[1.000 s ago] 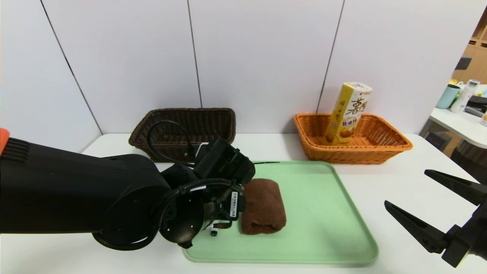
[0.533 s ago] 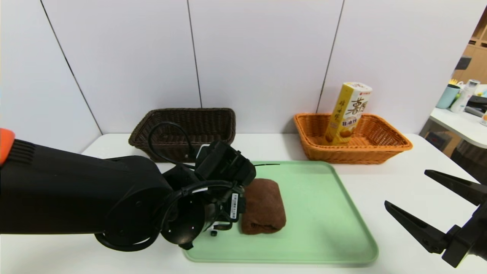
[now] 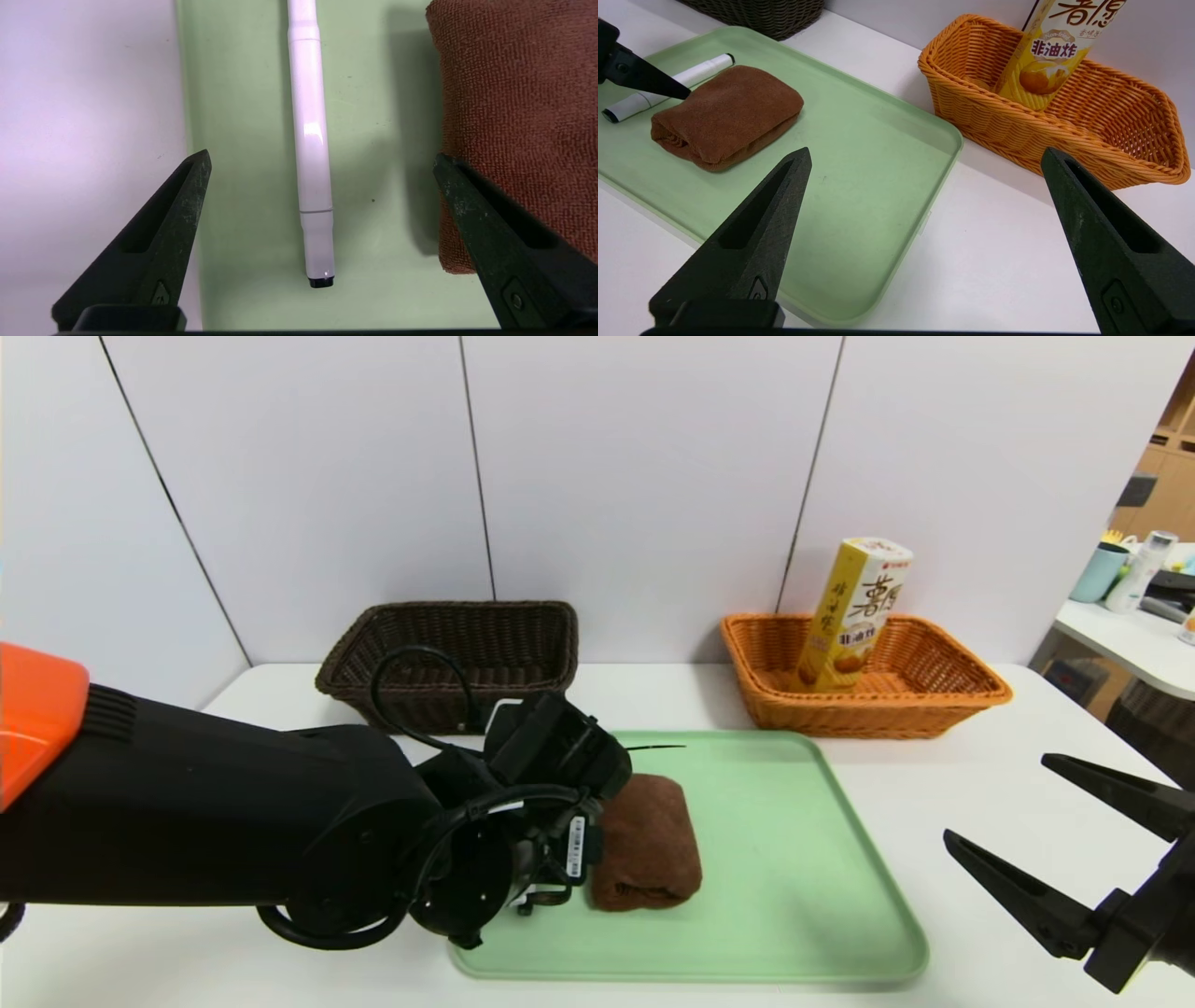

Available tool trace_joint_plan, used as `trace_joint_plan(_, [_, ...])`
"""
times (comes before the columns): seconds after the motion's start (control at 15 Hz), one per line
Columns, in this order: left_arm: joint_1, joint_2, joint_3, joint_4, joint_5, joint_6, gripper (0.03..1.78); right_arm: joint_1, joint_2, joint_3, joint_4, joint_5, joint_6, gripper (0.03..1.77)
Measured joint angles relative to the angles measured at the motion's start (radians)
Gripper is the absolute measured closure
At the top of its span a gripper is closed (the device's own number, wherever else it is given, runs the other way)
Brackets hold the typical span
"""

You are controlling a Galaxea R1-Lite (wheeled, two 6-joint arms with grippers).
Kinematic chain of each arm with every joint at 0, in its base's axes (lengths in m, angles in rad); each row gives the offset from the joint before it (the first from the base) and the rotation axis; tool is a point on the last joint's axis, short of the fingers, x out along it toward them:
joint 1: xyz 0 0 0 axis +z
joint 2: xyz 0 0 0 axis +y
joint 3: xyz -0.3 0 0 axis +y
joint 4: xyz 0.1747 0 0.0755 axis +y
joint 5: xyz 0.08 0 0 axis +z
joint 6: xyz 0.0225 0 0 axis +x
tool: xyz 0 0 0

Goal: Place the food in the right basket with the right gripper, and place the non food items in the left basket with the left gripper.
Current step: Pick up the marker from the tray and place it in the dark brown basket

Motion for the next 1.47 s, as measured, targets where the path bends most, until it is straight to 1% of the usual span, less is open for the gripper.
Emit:
trace_joint_plan(0.47, [0.011,0.03,0.003,0.001,-0.005,-0.017,0.12,0.0,-0.005,0.001,0.002,0.0,0.0,0.11])
trace_joint_plan(1.47, [0.01,0.067,-0.005,-0.001,-0.008,-0.021,0.12,0.0,-0.006,0.007,0.001,0.002,0.0,0.11])
